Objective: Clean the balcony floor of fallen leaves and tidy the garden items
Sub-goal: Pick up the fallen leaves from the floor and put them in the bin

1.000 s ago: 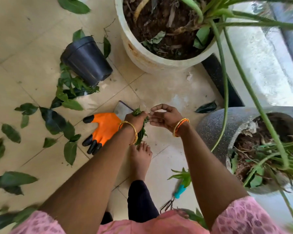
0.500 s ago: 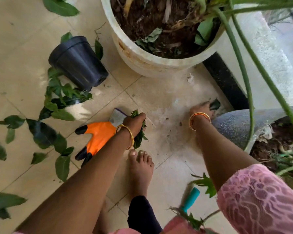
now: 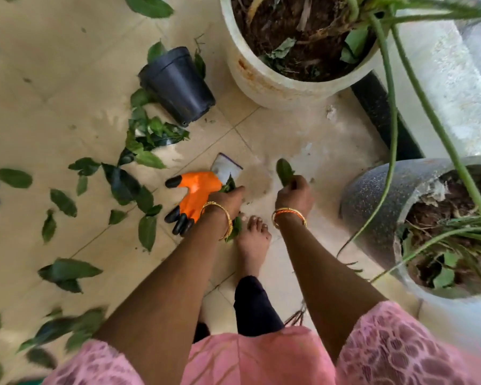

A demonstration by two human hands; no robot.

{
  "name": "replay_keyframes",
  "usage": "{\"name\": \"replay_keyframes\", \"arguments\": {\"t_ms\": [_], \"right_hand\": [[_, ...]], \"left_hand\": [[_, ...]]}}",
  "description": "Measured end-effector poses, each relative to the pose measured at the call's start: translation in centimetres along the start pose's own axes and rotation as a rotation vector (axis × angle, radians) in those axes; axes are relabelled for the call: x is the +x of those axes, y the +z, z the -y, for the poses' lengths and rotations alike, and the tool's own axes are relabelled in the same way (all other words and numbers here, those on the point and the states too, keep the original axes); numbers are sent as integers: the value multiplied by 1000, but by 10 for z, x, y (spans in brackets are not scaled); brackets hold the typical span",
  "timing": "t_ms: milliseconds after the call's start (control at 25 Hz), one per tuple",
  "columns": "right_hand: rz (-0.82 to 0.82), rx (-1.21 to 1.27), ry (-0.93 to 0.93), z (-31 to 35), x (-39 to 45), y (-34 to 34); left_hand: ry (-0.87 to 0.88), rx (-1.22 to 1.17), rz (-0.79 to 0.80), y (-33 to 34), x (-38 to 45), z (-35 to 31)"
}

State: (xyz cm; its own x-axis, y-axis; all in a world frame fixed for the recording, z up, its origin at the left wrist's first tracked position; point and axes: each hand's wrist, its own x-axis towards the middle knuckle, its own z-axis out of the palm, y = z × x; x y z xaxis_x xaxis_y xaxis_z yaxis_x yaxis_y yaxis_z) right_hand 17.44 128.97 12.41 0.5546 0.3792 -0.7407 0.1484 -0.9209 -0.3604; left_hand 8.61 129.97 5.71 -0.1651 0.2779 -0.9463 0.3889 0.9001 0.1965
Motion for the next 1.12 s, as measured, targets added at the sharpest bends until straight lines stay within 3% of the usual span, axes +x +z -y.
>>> {"name": "replay_keyframes", "arguments": {"t_ms": [120,200,280,360,440,600,800,880,1000,1120], "right_hand": [[-60,0,-128,-40,-4,39],[161,-178,-149,-79,7,74],[329,-371,-38,-100,11,99],[490,-333,-68,-86,-16,106],[611,-94,-24,-50,-56,110],[783,118,157,-39,-81,135],[856,-62,197,-34,-95,176],[702,-204,17,-35,-89,197],[431,-795,-570,-45,-62,227],[420,-1058,-767,-48,-37,257]], "left_hand": [[28,3,-96,-29,-15,23],[87,115,-196,-55,-26,43],[163,260,-280,-79,-39,62],[160,306,-277,-103,-49,82],[92,228,-194,-120,-54,102],[-20,-113,-91,-145,-54,140],[-124,-447,-110,-176,-48,178],[-162,-531,-110,-187,-43,191],[-219,-602,-74,-199,-27,215],[-252,-674,-49,-208,-2,240]]}}
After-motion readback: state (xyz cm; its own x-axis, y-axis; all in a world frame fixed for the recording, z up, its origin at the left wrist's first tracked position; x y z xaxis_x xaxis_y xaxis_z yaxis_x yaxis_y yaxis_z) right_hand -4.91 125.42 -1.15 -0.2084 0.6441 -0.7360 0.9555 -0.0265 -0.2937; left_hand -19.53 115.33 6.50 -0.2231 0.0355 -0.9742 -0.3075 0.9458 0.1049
